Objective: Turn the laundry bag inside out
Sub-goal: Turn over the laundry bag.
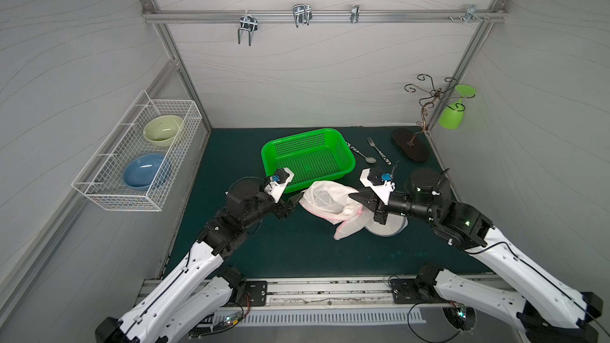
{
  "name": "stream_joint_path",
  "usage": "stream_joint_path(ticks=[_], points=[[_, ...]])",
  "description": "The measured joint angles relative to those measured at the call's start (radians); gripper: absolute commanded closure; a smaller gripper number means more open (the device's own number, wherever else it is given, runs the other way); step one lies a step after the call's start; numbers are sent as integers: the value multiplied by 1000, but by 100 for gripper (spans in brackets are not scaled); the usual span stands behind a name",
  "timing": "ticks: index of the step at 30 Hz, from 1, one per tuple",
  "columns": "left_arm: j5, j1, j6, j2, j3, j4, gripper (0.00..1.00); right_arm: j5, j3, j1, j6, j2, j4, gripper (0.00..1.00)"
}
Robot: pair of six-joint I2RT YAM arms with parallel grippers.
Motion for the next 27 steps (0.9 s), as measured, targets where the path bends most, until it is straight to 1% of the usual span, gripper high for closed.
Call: stream_joint_path(ticks=[4, 8, 12, 16, 19, 22, 24, 27], points=[[14, 0, 35, -7, -1, -17, 25, 0, 0, -2, -9, -1, 10, 100], [77, 0, 43, 37, -1, -51, 28, -5, 2, -2, 2, -1, 36, 100], [156, 1, 0, 109, -10, -44, 29, -24, 7, -5, 44, 0, 97, 100], [214, 0, -68, 138, -29, 10, 30, -27, 7, -5, 89, 10, 152, 100], [208, 1, -86, 126, -30, 29, 31, -3, 7, -5, 92, 20, 156, 100], [173, 1, -67, 75, -26, 14, 36, 34, 7, -5, 45, 23, 126, 100], [148, 1, -28, 37, 0, -31, 40, 49, 8, -5, -8, 24, 81, 100], [136, -6, 76, 11, 87, -114, 41, 34, 13, -6, -82, 39, 6, 100]])
